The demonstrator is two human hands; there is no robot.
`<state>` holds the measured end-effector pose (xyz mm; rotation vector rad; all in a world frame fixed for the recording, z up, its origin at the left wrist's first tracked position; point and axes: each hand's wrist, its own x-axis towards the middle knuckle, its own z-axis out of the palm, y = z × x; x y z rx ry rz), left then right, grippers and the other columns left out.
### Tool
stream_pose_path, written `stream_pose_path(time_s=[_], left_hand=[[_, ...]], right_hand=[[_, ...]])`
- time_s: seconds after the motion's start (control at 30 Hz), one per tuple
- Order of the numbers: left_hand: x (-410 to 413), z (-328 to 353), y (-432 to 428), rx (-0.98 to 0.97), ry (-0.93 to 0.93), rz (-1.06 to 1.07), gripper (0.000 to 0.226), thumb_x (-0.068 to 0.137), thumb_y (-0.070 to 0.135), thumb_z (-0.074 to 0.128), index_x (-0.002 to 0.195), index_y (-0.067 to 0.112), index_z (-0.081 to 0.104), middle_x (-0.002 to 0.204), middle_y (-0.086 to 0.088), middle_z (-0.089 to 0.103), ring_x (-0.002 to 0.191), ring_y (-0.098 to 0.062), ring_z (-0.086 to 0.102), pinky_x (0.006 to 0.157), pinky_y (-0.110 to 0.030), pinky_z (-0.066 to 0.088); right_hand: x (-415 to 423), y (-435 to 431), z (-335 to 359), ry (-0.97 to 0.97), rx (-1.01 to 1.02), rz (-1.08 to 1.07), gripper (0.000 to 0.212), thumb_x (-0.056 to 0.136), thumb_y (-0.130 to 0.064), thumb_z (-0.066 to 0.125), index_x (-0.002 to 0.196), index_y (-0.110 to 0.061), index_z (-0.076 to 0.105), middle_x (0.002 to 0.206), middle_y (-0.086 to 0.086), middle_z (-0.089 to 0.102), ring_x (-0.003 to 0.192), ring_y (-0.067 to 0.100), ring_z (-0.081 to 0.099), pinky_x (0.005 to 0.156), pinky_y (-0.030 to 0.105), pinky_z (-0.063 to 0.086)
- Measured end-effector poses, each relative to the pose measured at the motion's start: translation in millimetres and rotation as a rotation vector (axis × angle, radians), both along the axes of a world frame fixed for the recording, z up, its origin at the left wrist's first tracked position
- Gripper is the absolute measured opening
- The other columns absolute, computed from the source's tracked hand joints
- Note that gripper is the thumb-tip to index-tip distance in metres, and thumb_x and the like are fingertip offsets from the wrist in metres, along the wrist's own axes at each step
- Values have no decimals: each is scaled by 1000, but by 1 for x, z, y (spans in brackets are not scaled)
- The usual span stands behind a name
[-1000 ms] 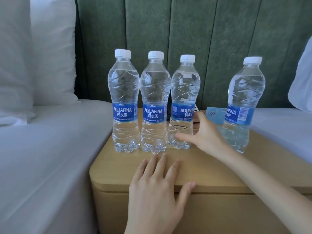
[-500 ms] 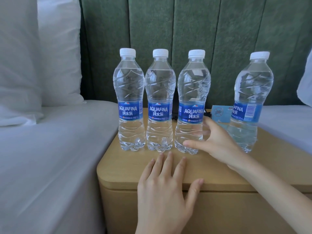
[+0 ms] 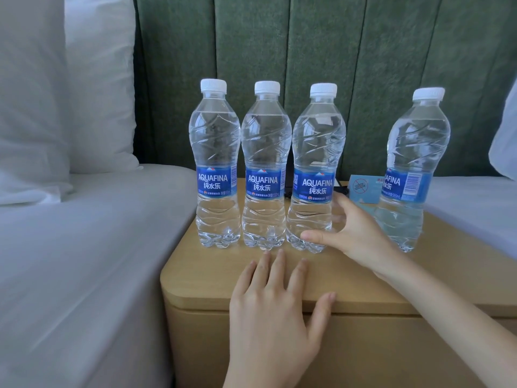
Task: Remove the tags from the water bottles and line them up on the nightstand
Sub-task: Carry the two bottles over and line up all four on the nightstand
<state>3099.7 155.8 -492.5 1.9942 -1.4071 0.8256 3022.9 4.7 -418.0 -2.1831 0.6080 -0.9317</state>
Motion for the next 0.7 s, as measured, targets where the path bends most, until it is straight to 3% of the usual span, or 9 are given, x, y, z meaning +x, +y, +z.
stream_pose_path(time_s=[0.07, 0.1, 0.2, 0.23, 0.33, 0.43, 0.57, 0.7], left_hand=[[-1, 1, -1, 5, -3, 9, 52, 86, 57, 39, 105, 22, 72, 115, -8, 68, 109, -27, 63, 93, -41, 49], [-3, 1, -2, 7, -2, 12, 53, 86, 57, 38, 104, 20, 72, 115, -8, 68, 110, -27, 62, 93, -42, 49], [-15, 3, -10, 3, -41, -37, 55, 87, 58, 37, 102, 18, 71, 116, -3, 67, 111, -24, 61, 93, -42, 49], [-20, 3, -14, 2, -62, -69, 55, 87, 59, 36, 104, 18, 70, 117, -1, 67, 113, -23, 61, 94, -41, 49], [-30, 3, -21, 12, -75, -121, 58, 88, 60, 34, 110, 18, 68, 118, -2, 66, 114, -23, 60, 94, -40, 49], [-29, 0, -22, -12, -97, -131, 54, 88, 57, 38, 109, 18, 68, 117, -1, 66, 112, -22, 61, 94, -37, 46], [-28, -3, -24, -85, -141, -149, 45, 87, 52, 45, 107, 19, 69, 113, -2, 68, 109, -22, 62, 89, -32, 39], [-29, -3, -24, -86, -128, -149, 45, 87, 52, 45, 109, 20, 69, 114, -2, 68, 109, -22, 62, 90, -32, 39]], right_hand=[[-9, 1, -1, -47, 0, -19, 93, 53, -48, 79, 135, -29, 41, 121, -12, 54, 105, 4, 56, 85, 18, 45], [-18, 3, -2, -93, -45, -36, 87, 53, -51, 76, 131, -30, 46, 118, -11, 57, 103, 4, 58, 86, 19, 47], [-60, 8, -4, -310, -289, -204, 34, 72, -27, 78, 100, -25, 59, 93, -4, 64, 84, 7, 62, 74, 10, 48], [-75, 6, -4, -359, -355, -309, 28, 75, -16, 77, 95, -19, 58, 89, 1, 62, 80, 10, 61, 72, 7, 46], [-100, -19, -8, -293, -336, -521, 47, 70, -12, 78, 109, -10, 51, 112, 10, 55, 98, 19, 56, 82, 13, 46], [-100, -41, -8, -145, -21, -414, 83, 67, -16, 81, 136, -16, 35, 129, -1, 47, 114, 14, 51, 93, 31, 44], [-94, -52, -9, -65, -9, -300, 73, 66, -20, 82, 125, -32, 40, 110, -21, 54, 104, 10, 58, 96, 41, 46], [-89, -53, -5, -36, -44, -294, 66, 67, -18, 81, 116, -33, 39, 113, -10, 55, 95, 4, 57, 92, 36, 48]])
